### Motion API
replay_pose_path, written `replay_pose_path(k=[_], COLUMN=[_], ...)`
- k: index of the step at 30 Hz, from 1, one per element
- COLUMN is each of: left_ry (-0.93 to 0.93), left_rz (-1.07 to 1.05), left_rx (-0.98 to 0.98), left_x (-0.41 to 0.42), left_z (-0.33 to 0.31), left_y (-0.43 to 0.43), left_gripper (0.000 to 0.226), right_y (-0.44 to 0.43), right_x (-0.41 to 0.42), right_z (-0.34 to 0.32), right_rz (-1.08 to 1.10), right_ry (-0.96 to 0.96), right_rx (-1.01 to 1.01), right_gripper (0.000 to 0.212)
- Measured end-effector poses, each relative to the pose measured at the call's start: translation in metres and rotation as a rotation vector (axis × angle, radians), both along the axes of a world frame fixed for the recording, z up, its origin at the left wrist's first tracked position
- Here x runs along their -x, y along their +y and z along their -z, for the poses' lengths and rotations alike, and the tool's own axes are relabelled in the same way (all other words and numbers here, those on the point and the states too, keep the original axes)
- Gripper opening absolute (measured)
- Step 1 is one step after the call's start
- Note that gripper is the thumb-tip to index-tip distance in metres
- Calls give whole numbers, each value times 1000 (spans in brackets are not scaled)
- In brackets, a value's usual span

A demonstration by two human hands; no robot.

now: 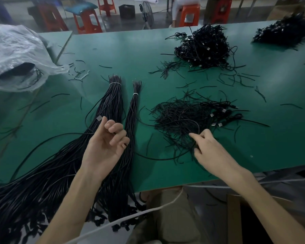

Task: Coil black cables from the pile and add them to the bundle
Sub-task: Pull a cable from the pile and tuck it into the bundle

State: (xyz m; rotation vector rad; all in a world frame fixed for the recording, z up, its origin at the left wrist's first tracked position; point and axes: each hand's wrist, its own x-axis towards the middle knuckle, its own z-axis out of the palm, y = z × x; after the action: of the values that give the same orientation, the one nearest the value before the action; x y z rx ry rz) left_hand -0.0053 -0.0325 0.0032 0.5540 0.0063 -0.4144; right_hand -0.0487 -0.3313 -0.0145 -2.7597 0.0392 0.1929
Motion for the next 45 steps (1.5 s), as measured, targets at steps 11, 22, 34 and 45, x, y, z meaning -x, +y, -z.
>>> replay_pose_path(k=[11, 22, 34, 45], left_ry=[-212, -332, -651, -310], left_rz=[-66, 469, 429, 50], left_rx=[-4, 48, -1013, -602], left_x=[3, 16, 13, 16], left_z=[-32, -30, 3, 5], left_y=[-29, 0, -22, -38], left_gripper=[56, 37, 35, 53], right_y=[85, 76, 83, 120], right_x=[30, -3, -34, -15], right_z=[-45, -24, -37, -24], right_rz=[-282, -348, -233, -253], right_ry=[-37, 296, -80, -161], right_rx=[-516, -690, -670, -850], right_gripper=[55, 49, 66, 62])
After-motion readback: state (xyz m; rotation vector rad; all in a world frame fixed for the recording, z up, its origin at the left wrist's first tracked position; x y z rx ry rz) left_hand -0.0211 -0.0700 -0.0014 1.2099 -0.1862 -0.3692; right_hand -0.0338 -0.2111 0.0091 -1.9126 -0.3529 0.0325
